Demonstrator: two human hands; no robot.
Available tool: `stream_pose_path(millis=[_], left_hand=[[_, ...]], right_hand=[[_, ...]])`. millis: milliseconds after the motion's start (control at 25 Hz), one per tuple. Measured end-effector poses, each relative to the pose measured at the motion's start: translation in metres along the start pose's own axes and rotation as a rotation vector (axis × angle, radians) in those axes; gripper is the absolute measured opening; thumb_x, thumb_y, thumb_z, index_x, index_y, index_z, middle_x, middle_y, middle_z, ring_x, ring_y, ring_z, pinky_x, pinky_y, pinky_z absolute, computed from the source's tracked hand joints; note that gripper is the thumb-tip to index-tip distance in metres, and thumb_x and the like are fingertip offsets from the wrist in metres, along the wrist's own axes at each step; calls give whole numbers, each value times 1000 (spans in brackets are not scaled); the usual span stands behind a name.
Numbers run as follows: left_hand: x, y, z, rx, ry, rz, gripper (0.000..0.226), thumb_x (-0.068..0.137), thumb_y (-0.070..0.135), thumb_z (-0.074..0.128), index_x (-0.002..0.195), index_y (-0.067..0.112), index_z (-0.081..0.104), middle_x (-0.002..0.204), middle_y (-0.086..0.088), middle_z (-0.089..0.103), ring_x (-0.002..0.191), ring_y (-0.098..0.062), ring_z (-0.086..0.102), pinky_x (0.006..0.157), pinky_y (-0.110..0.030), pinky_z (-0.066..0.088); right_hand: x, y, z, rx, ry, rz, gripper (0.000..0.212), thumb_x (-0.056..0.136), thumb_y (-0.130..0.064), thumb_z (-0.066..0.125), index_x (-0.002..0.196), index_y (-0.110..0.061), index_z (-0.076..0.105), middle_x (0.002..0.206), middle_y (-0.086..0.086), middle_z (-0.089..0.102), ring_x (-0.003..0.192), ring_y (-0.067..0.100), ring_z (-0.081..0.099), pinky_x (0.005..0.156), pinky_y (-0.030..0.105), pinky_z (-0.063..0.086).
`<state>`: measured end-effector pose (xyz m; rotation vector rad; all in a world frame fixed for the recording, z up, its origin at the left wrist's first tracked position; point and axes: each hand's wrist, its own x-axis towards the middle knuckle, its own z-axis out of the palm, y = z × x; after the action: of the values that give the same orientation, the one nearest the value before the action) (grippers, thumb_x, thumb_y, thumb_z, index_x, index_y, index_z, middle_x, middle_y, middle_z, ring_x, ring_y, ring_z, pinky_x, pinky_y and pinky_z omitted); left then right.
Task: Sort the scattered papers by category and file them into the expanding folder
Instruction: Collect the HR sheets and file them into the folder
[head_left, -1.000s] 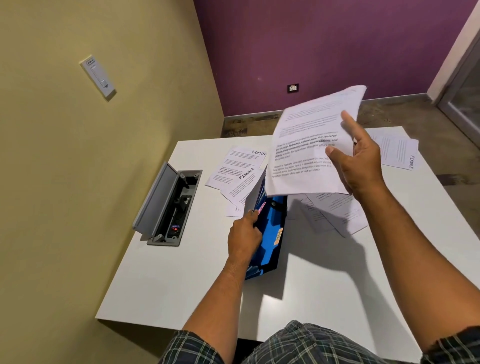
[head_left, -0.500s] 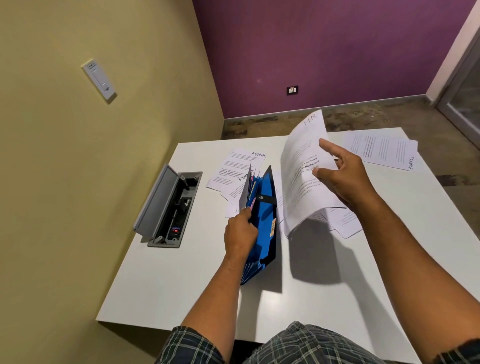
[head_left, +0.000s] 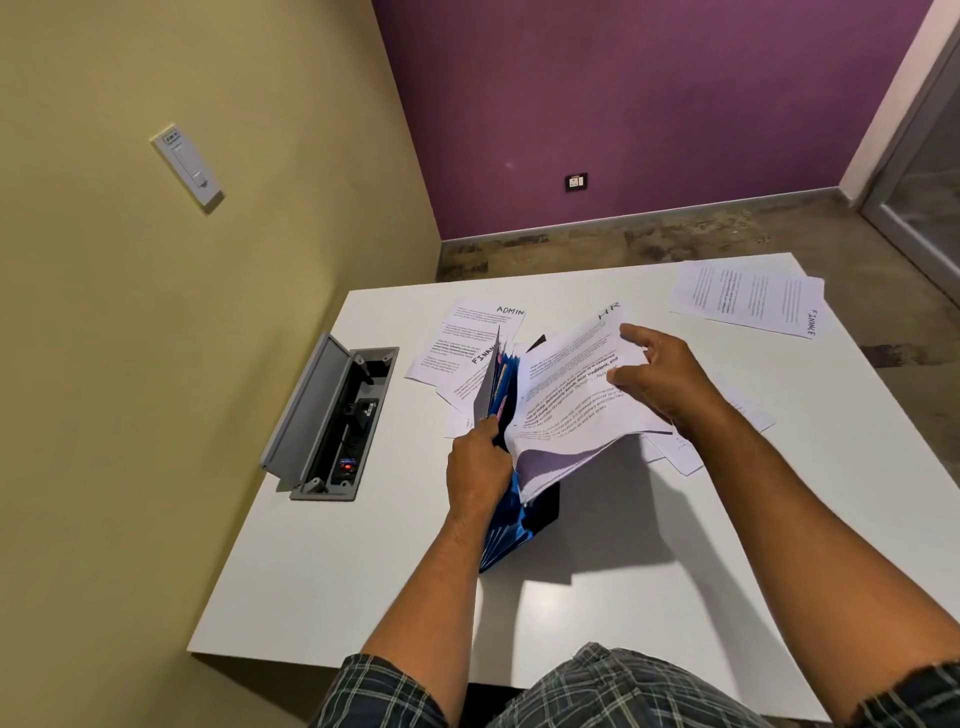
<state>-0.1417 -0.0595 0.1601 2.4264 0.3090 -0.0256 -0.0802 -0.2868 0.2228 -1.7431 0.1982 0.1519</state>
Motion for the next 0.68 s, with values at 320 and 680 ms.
stream_pose_path(millis=[320,680], left_hand=[[1,3,-2,-55,-5,-83,50,96,4,49,144,17,50,136,-8,60,112,-28,63,90,-37,56],[0,5,0,-43,-17,-43,45,95,4,47,138,12,56,124,-13,66,107,-31,64,87,-33,55]], right_hand=[[0,-7,-11,-254,-157,-42,79,84,12,65,154,-15,40,154,1,46,114,26,65,91,43,59],[9,-8,34,-546,-135,-129,81,82,-1,58,156,-19,32,150,3,51,117,28,63,84,29,55]])
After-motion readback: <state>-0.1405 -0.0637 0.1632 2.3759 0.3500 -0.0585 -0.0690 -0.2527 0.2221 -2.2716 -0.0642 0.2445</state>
